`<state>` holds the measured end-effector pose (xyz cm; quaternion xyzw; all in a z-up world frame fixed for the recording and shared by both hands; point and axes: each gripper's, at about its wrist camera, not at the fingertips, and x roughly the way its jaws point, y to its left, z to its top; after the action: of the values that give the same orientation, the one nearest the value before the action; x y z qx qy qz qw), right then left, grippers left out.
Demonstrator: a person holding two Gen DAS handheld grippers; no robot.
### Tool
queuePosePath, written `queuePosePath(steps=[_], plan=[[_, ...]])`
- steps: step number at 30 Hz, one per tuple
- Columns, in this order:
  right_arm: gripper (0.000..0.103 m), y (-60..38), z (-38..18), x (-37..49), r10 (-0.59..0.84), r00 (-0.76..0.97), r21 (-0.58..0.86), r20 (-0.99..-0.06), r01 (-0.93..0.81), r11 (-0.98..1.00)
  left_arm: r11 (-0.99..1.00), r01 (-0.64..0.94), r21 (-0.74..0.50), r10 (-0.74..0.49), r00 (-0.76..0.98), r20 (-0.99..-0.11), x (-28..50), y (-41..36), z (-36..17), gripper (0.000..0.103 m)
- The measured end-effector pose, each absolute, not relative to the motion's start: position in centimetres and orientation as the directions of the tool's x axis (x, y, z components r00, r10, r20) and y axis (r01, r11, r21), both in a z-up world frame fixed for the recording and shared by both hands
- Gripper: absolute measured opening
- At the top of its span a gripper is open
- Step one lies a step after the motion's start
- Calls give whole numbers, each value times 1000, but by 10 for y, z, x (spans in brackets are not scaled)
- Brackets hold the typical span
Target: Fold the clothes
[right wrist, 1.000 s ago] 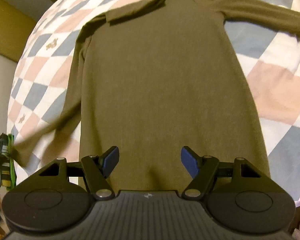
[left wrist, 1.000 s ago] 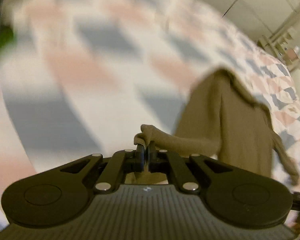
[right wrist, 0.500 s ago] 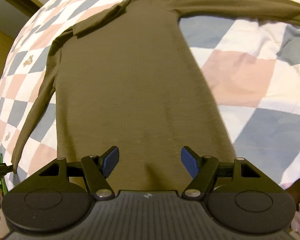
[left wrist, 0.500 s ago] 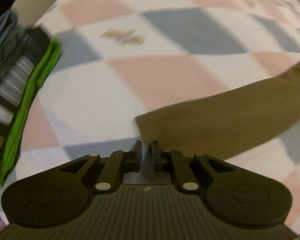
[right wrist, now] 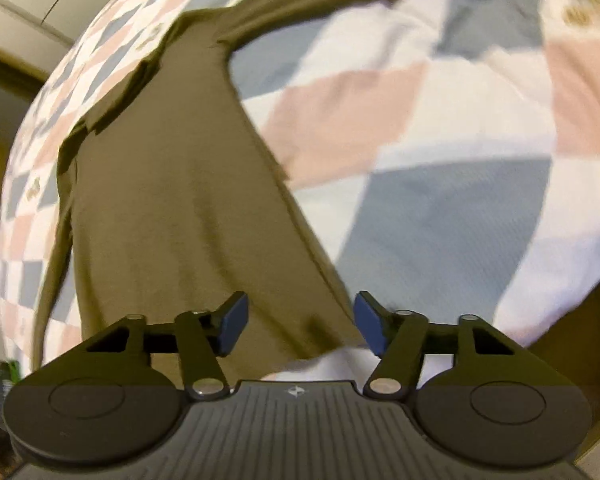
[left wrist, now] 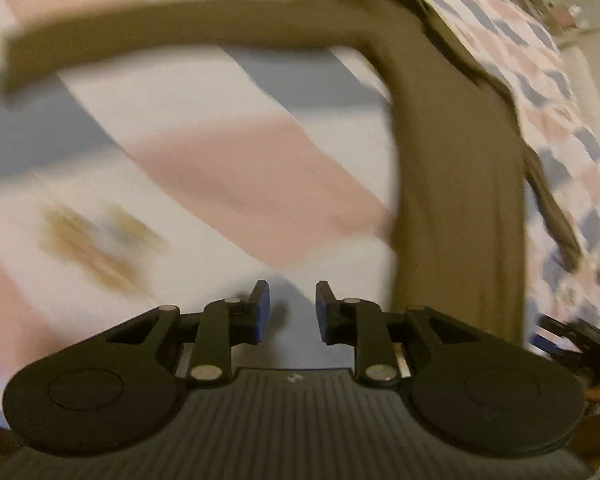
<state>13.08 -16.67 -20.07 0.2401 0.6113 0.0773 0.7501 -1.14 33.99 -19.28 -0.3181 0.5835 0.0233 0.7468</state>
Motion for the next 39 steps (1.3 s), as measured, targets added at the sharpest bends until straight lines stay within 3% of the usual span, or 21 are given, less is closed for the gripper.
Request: queuePosePath(steps=[3, 9, 10, 11, 12, 13, 14, 19, 24, 26, 28, 29, 31, 33, 34, 35, 39], plan=[[57, -187, -211, 124, 433, 246, 484, -867, 216, 848, 748, -443, -494, -369, 340, -865, -17, 318, -199, 25], [57, -208, -214, 130, 438, 241, 487, -866, 212, 847, 612, -518, -598, -417, 430, -800, -15, 316, -213, 47], [50, -211, -214, 132, 437, 239, 485, -867, 206, 850, 595, -532, -603, -427, 426, -798, 0, 319, -226, 49], [17, -213, -213, 134, 435, 237, 482, -869, 201, 853, 586, -542, -603, -437, 416, -798, 4, 317, -234, 48], [6, -215, -213, 137, 434, 235, 479, -870, 195, 856, 577, -551, -602, -446, 405, -798, 6, 315, -241, 46], [4, -218, -212, 139, 432, 233, 476, -871, 189, 859, 584, -551, -596, -441, 402, -803, 9, 311, -244, 28], [4, -220, -212, 141, 430, 232, 474, -872, 184, 861, 593, -536, -601, -446, 403, -799, 12, 306, -241, 3], [2, -231, -209, 152, 422, 223, 459, -879, 155, 875, 741, -327, -586, -432, 436, -789, 17, 278, -189, 9], [7, -227, -217, 162, 414, 192, 441, -890, 128, 888, 786, -415, -459, -336, 337, -880, 6, 289, -202, 19], [33, -218, -225, 163, 400, 180, 423, -899, 121, 898, 728, -444, -522, -381, 370, -847, 6, 294, -207, 45], [49, -215, -230, 161, 404, 192, 432, -894, 138, 891, 705, -450, -548, -395, 391, -831, 6, 293, -210, 66], [54, -215, -232, 160, 408, 203, 440, -890, 145, 886, 712, -452, -538, -389, 383, -838, 9, 290, -215, 66], [55, -217, -239, 158, 409, 201, 443, -890, 169, 880, 730, -462, -504, -377, 344, -860, 17, 282, -227, 60], [48, -217, -246, 158, 402, 194, 435, -895, 183, 881, 765, -434, -476, -369, 311, -876, 26, 270, -234, 30], [22, -217, -249, 158, 401, 192, 434, -896, 188, 881, 787, -410, -461, -369, 286, -884, 28, 264, -236, 0], [4, -219, -251, 158, 415, 186, 448, -890, 196, 872, 809, -381, -448, -361, 281, -889, 29, 260, -233, 1], [4, -225, -229, 154, 468, 197, 497, -862, 138, 857, 851, -312, -423, -325, 320, -890, 18, 260, -206, 1]])
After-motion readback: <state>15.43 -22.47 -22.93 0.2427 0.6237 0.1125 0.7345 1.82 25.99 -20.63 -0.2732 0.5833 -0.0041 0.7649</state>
